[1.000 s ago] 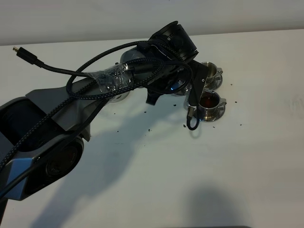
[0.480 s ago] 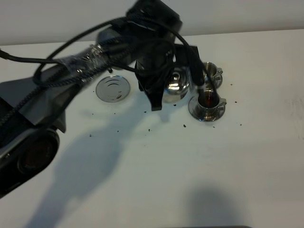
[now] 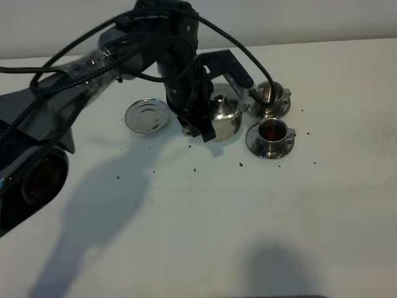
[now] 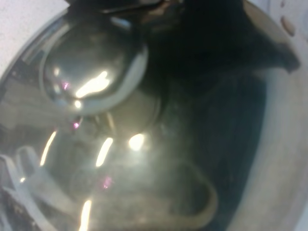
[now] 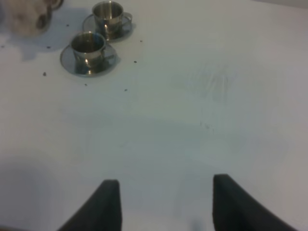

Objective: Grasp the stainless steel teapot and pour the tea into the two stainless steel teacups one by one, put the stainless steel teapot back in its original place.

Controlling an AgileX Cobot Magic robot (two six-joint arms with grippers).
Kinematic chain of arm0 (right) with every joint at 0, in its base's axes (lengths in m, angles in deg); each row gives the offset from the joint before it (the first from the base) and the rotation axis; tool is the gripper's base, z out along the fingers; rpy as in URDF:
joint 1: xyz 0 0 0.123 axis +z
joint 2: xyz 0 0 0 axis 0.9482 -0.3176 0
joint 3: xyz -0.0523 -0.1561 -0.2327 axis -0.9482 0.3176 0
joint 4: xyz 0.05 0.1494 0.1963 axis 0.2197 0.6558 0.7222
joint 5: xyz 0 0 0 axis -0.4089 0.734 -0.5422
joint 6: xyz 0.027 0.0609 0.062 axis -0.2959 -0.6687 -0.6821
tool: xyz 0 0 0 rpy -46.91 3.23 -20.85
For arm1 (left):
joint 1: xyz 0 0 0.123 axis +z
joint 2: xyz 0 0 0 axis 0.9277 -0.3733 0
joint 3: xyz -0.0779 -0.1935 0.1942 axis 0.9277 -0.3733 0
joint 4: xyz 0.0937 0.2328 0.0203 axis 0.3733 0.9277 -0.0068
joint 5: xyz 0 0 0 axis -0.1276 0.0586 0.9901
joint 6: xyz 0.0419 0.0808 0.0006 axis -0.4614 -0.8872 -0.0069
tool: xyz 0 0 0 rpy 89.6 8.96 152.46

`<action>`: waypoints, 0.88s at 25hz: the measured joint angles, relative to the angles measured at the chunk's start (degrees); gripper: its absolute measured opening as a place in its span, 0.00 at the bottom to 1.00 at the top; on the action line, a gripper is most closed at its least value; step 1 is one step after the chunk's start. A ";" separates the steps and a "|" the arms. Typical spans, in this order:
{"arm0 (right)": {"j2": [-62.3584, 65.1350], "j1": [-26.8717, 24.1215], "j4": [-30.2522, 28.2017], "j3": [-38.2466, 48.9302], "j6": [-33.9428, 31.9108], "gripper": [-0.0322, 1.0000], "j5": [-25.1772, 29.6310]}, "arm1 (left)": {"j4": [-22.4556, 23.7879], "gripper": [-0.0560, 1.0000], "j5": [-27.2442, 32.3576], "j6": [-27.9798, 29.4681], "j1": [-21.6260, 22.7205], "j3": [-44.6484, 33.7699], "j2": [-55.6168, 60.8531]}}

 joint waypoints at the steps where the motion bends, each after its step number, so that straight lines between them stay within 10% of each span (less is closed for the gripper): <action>1: 0.00 0.00 0.00 0.00 0.00 0.44 0.00 | 0.16 0.26 0.00 -0.87 0.00 0.00 -0.13; 22: 0.00 0.00 0.00 0.00 0.00 0.44 0.00 | 13.18 0.26 -21.49 -11.87 2.23 4.82 -4.32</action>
